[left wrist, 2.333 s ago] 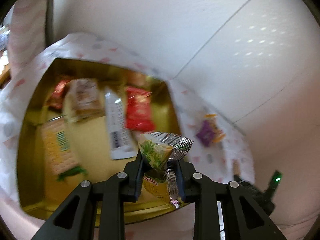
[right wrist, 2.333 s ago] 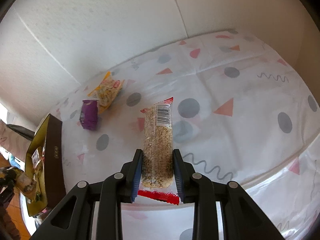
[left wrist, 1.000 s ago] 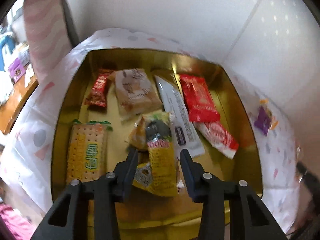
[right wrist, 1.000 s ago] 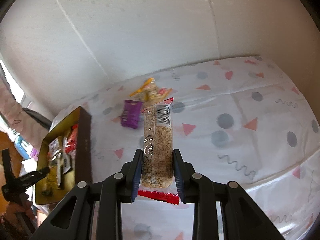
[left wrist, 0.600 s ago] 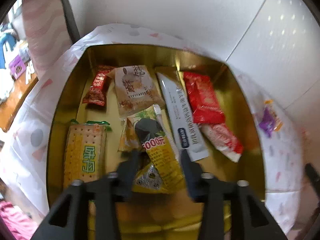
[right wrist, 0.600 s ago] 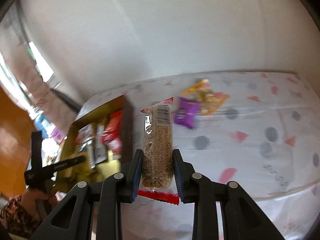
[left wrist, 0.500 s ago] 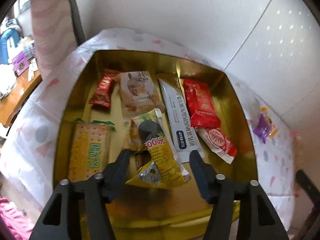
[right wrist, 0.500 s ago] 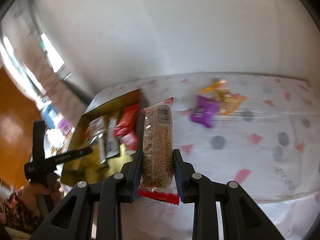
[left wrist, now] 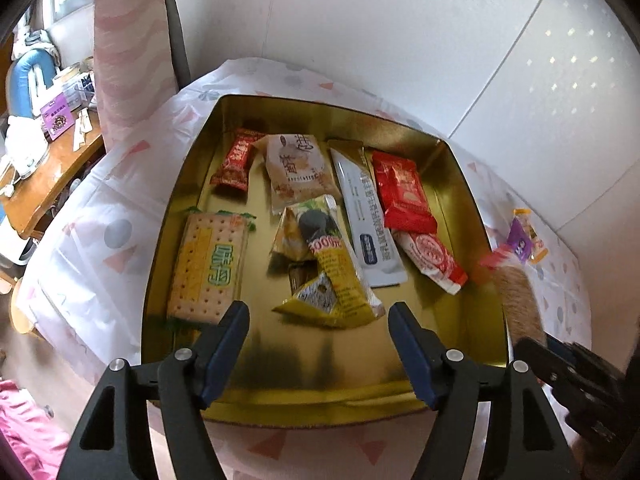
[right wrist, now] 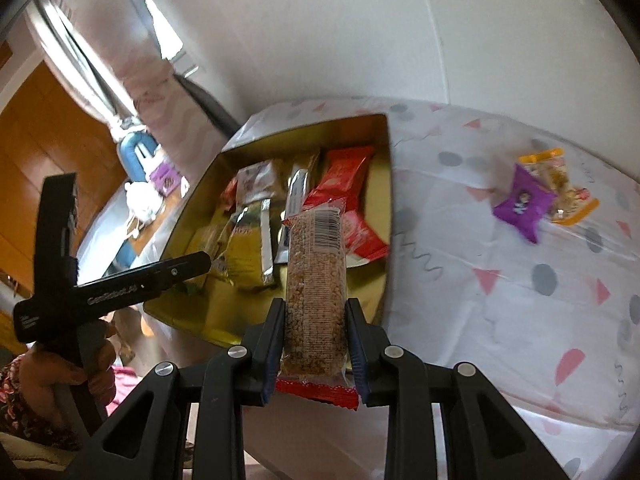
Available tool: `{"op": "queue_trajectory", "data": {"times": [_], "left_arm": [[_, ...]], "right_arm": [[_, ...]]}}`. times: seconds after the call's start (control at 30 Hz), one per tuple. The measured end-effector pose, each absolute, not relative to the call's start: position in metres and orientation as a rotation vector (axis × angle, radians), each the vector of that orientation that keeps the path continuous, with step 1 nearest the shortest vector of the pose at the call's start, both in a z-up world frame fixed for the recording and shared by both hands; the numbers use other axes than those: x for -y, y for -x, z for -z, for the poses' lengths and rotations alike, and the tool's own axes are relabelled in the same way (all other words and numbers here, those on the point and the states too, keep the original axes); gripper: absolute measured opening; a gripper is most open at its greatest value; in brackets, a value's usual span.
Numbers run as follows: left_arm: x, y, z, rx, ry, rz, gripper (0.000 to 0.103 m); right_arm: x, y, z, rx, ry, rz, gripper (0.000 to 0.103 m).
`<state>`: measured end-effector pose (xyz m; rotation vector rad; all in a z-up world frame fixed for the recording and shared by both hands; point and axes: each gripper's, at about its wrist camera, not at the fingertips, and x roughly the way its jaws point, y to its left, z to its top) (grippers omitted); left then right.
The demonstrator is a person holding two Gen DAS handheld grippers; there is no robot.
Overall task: Organize snacks
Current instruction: 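Open the left tool over the tray while the right tool lowers the sesame bar into it, then move both open tools toward the purple candy and clear snack bag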
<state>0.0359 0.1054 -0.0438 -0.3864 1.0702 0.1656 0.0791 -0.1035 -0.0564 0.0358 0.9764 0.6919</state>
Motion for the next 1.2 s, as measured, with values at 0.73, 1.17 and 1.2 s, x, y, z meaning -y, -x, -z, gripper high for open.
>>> {"op": "queue_trajectory", "data": {"times": [0.73, 1.17, 1.2], "left_arm": [[-0.099, -0.035, 0.046, -1.085, 0.327, -0.154, 0.075], [-0.075, -0.049, 0.051, -1.105, 0.3, -0.096, 0.075], [-0.072, -0.05, 0.051, -1.104, 0.297, -0.088, 0.075]], "right_arm": [[0.078, -0.097, 0.077, -1.031, 0.073, -0.665, 0.034], [0.111, -0.093, 0.063, -0.969, -0.047, -0.644, 0.034], [0.116, -0.094, 0.061, -0.962, -0.062, -0.632, 0.034]]}}
